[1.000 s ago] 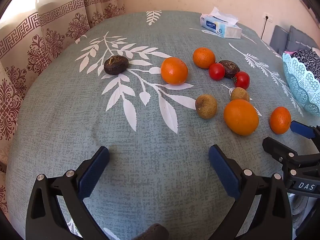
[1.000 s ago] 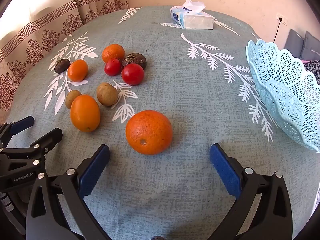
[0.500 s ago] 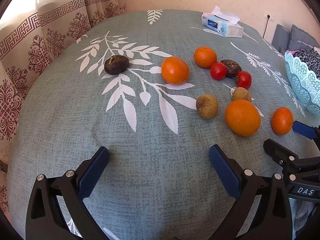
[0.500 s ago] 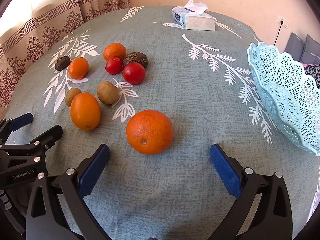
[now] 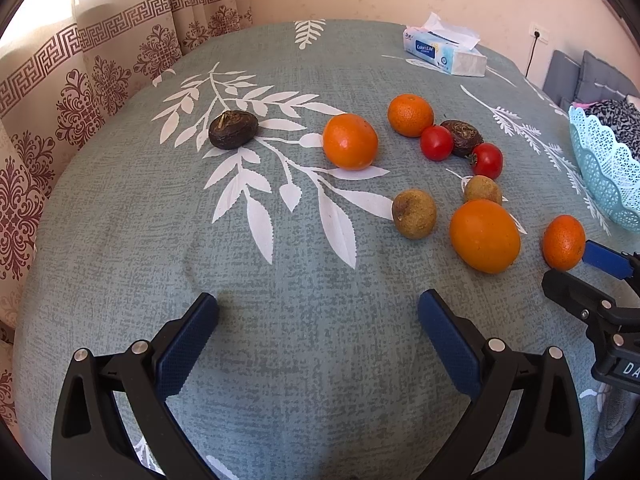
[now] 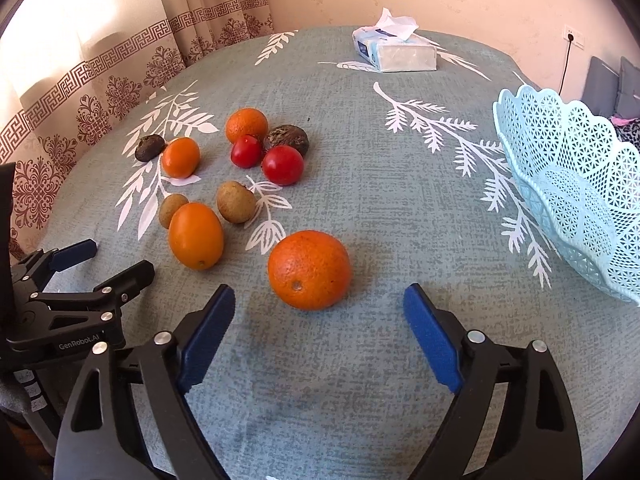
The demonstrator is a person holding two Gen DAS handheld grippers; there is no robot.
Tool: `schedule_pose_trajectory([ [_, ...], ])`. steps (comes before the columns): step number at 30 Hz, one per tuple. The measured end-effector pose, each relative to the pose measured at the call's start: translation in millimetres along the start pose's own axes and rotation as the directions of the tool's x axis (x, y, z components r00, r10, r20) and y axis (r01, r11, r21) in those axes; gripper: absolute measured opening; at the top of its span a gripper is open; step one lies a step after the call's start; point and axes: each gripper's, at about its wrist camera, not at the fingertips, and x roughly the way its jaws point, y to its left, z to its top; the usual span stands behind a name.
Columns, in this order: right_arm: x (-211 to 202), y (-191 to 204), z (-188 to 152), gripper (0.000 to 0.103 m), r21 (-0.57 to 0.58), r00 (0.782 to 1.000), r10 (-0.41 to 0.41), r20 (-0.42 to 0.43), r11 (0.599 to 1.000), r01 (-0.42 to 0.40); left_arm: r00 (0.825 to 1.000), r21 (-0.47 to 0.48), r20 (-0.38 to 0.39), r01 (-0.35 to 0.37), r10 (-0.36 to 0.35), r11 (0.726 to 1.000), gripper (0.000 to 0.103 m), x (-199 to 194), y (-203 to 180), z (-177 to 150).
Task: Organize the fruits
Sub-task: 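Move the right gripper toward the large orange on the cover, then grasp the large orange with the right gripper while the left gripper grasps a mandarin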
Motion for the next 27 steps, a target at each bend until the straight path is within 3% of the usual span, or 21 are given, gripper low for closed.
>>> schedule_pose_trajectory([
  [6,1,-1,7,0.057,0.002,1.0,0.029,0.007,1.0,-0.029,1.0,0.0,0.0,0.0,0.0,1.0,0.098,0,0,0],
  [8,2,-1,10,0.041,-0.001,0.999,0.038,0.007,0.999,-0.038,1.0,0.0,0.0,0.0,0.0,1.0,0.098,0,0,0],
  [22,-16,-13,11,0.04,0.045,0.997,0.048,0.057,0.998,-0.051,0.997,0.05,0.036,-0.073,0.071,0.996,0.098,-6,-12,-2],
  [27,-33,-24,15,0.04,0.069,0.993,0.014,0.114,0.997,-0.022,0.996,0.075,0.087,-0.025,0.019,0.997,0.089,-17,-14,-2],
])
